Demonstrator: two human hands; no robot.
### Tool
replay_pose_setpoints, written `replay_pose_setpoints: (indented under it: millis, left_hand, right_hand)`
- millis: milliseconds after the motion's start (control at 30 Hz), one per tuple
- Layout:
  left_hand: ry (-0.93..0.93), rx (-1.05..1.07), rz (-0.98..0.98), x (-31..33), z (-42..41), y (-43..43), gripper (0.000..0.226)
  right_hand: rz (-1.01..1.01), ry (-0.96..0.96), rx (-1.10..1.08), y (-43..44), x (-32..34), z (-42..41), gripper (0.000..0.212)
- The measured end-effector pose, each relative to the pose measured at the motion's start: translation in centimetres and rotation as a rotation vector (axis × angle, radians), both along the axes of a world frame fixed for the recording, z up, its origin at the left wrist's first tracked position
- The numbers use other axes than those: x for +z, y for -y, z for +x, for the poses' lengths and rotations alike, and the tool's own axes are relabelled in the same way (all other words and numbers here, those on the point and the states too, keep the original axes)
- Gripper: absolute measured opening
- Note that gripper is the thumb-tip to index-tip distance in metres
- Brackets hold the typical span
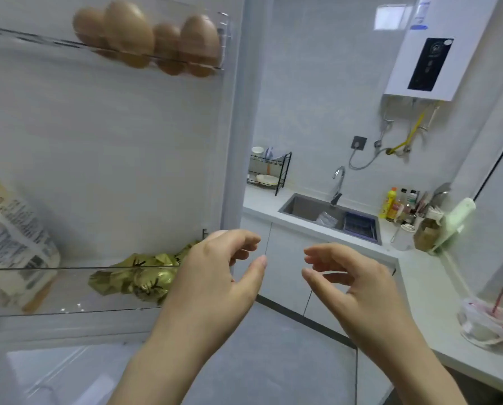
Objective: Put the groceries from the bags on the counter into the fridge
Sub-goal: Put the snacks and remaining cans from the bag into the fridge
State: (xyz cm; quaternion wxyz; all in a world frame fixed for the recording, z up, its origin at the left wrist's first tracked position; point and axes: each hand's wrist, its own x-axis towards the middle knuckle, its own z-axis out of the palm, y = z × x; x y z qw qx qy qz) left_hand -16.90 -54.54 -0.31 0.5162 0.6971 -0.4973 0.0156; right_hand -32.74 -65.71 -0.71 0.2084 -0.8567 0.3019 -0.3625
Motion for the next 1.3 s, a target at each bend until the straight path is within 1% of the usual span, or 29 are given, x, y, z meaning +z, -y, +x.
replay_pose_setpoints:
  millis: [133, 300, 400, 533, 667, 933, 1033, 1133, 1300]
  left_hand:
    - [0.032, -0.138, 0.024, -0.1, -6.2, 2.7, 0.025]
    - [0.056, -0.4, 0.083, -0.7, -16.3, 5.9, 0.027]
    - [0.062, -0.569, 0.113, -0.8, -22.7, 7.5, 0.029]
    - [0.076, -0.812, 0.132, -1.2, -31.6, 8.9, 0.03]
    - [0.082, -1.053, 0.166, -1.9, -39.4, 9.3, 0.027]
    - [0.181, -1.47, 0.166, -2.8, -51.9, 9.6, 0.028]
    - [0.164, -1.63, 0.177, -2.9, -55.5, 9.5, 0.027]
    - [0.149, -1.782, 0.192, -3.5, -58.8, 8.8, 0.026]
    - [0.178, -2.004, 0.268, -5.4, -63.8, 5.9, 0.024]
  right_hand:
    - [-0.004, -0.036, -0.15, 0.3, 0.1, -8.1, 0.022]
    - [0.054, -0.006, -0.383, -0.8, -0.3, -19.8, 0.022]
    - [0.129, 0.01, -0.518, -2.8, -0.6, -26.6, 0.024]
    - [0.153, 0.053, -0.74, -5.9, -0.8, -35.1, 0.023]
    - [0.177, 0.111, -0.966, -9.4, -1.6, -41.6, 0.022]
    - [0.183, 0.215, -1.416, -15.8, -3.4, -49.0, 0.021]
    - [0.182, 0.261, -1.567, -18.0, -3.5, -50.2, 0.021]
    - [0.198, 0.264, -1.702, -20.0, -4.0, -50.8, 0.022]
    - [0.24, 0.3, -1.932, -24.6, -5.7, -51.6, 0.021]
